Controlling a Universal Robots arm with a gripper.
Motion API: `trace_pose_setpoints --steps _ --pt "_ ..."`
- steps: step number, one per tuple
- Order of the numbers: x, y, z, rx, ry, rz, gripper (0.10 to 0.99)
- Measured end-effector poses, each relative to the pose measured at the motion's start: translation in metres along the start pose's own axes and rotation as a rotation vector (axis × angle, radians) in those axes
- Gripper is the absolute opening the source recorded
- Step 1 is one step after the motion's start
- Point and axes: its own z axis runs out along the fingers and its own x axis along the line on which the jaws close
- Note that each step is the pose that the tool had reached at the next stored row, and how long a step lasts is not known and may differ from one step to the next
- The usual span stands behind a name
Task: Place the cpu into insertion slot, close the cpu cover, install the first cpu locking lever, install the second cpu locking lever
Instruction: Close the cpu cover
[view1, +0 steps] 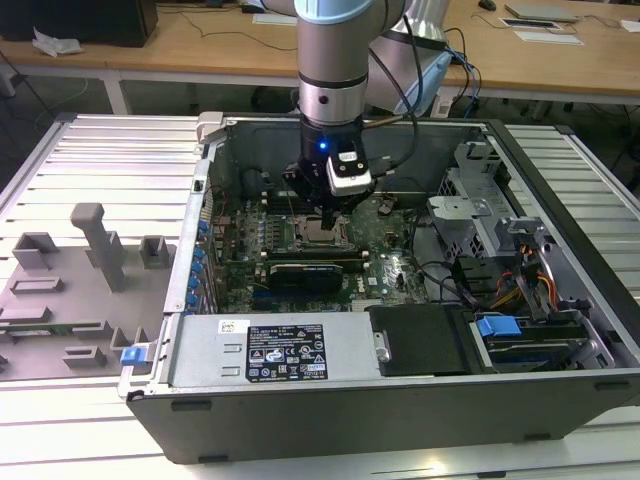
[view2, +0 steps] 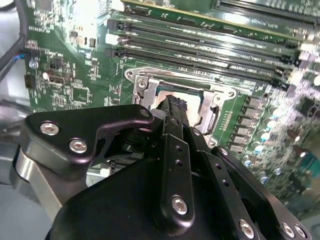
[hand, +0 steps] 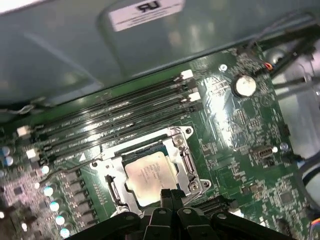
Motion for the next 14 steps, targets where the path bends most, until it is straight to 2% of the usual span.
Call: trace_pose_setpoints --steps 4,8,10,13,14 --pt "0.0000 0.0000 0.0001 -0.004 -0.0030 -0.089 0.106" --pt "0.0001 0.0000 0.0003 -0.008 -0.0044 -0.149 0.106" --pt "0.0001 -0.0001 0.0003 -0.013 -0.0049 -0.186 0.106" --pt "0.0001 0.0000 0.0004 -0.025 -0.0040 -0.234 0.106" --pt "0.0001 0.0001 0.0004 -0.026 -0.0042 -0.239 0.106"
